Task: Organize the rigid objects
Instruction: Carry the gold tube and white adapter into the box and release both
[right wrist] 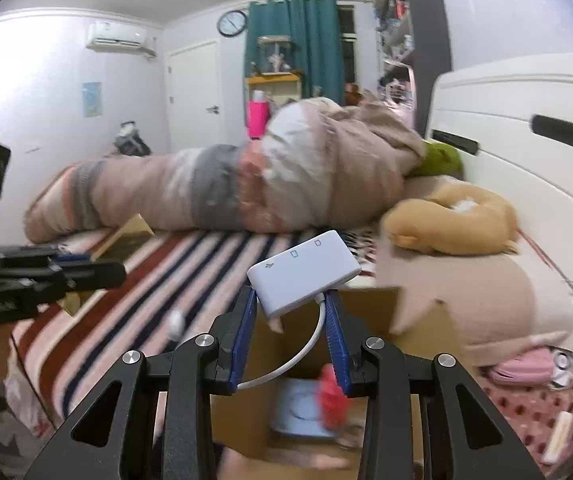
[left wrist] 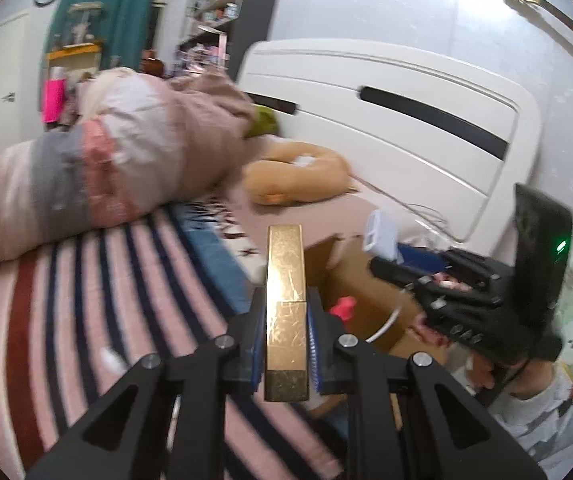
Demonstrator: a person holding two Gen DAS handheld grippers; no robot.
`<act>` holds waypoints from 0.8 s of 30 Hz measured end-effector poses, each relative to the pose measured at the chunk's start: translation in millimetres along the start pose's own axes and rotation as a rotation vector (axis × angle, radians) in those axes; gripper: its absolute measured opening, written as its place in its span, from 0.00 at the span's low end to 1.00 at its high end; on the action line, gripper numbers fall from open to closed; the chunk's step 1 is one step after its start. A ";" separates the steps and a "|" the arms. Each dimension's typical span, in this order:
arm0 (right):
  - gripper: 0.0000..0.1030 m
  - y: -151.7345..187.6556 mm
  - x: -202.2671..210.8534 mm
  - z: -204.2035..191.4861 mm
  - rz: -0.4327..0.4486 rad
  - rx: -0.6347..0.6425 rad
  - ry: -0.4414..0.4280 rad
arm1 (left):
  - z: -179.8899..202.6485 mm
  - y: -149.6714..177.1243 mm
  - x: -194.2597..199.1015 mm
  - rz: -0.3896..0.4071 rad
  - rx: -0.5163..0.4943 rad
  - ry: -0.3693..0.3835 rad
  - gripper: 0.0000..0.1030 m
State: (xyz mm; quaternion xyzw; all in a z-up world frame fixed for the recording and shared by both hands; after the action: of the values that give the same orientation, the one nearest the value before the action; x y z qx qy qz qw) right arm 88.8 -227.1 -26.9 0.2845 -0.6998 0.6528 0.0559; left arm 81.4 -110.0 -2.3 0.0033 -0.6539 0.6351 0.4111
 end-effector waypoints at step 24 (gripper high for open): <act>0.36 63.0 -45.5 50.2 -0.212 -0.001 0.013 | 40.8 10.9 -63.4 -0.155 -0.064 0.017 0.14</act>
State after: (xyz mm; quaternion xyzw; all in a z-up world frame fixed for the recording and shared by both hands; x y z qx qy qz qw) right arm 111.7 -260.7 -110.1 0.3527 -0.6657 0.6448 0.1291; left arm 95.9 -174.7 -39.7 0.0353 -0.6680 0.5802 0.4647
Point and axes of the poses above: each gripper's, at about its wrist camera, not at the fingertips, and x roughly against the way its jaws point, z to its right, y to its underside, the point moved 9 cm from there along -x, roughly the way its jaws point, and after that the axes turned 4 degrees about -x, right-handed, at the moved point
